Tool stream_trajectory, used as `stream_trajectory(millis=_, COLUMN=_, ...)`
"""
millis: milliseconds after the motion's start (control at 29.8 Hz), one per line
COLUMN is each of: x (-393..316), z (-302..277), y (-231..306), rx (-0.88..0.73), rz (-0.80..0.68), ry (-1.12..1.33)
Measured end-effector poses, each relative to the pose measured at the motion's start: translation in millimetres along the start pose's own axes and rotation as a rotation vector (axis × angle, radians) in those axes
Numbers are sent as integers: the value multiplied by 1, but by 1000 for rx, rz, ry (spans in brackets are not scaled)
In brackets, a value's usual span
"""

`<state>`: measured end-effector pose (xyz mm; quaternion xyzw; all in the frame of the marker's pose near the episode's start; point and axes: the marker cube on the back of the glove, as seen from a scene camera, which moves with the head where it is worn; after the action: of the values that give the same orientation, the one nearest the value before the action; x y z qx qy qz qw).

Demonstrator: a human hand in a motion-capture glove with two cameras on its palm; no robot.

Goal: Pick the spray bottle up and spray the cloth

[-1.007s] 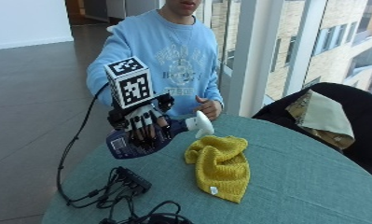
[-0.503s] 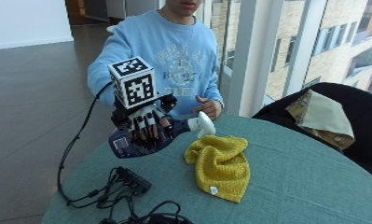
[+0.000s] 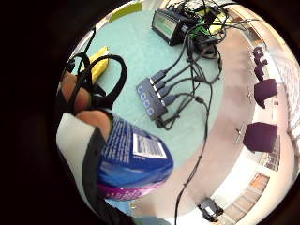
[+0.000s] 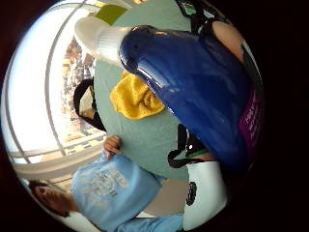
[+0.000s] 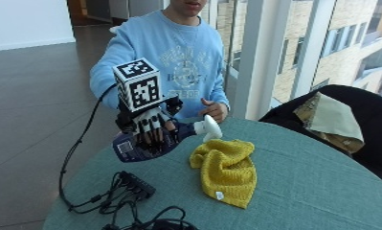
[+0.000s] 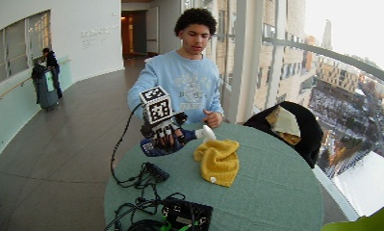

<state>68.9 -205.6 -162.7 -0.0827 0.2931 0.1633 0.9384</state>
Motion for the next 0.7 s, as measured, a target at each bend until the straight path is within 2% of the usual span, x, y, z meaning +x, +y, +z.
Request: stream_trajectory(millis=705, x=-7, z=0, y=0, rx=10, rz=-14, ry=2)
